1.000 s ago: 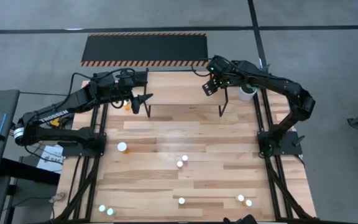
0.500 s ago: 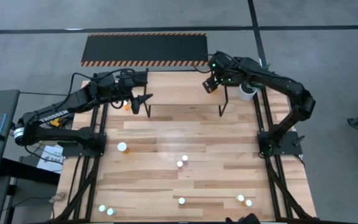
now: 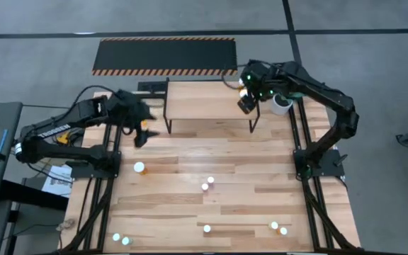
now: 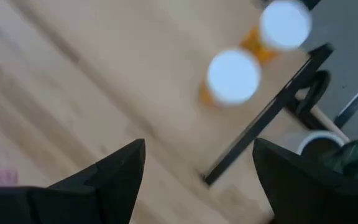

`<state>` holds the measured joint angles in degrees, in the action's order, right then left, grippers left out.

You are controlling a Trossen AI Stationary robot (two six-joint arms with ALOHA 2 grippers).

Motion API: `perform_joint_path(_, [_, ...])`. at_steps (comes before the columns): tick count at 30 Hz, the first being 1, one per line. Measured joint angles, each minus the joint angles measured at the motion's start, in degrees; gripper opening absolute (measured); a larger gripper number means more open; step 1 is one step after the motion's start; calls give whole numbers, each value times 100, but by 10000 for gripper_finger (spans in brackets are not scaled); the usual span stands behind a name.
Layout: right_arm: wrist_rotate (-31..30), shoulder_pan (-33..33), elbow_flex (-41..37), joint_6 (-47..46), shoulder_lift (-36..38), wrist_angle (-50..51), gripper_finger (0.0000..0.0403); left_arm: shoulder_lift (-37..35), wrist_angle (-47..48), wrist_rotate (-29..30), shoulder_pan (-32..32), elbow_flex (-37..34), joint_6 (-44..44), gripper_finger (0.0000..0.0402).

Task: Pick and place medicine bottles onto shelf by color
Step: Put the large orange pill bottle on the shelf aligned with the other large orange pill bottles

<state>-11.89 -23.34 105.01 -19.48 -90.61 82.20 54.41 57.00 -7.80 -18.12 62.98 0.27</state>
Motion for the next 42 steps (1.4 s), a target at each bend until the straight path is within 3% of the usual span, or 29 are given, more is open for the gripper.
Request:
perform_joint_path(5, [2,829,-2,-199,2,741,318,-2,1070,-107,933,-264,-440,295])
perform_joint_path(15, [48,2302,-13,-673,408,764,318,-6,1141,363,2655,-1607,-477,295])
perform_joint_path(21, [-1,2608,-120,-994,888,783,318,-39,665,587,2827,-2229,-470,295])
perform_joint_path(42, [-126,2632,-695,-804,1242,738,317,1406,446,1020,2814,-2258,-957,295])
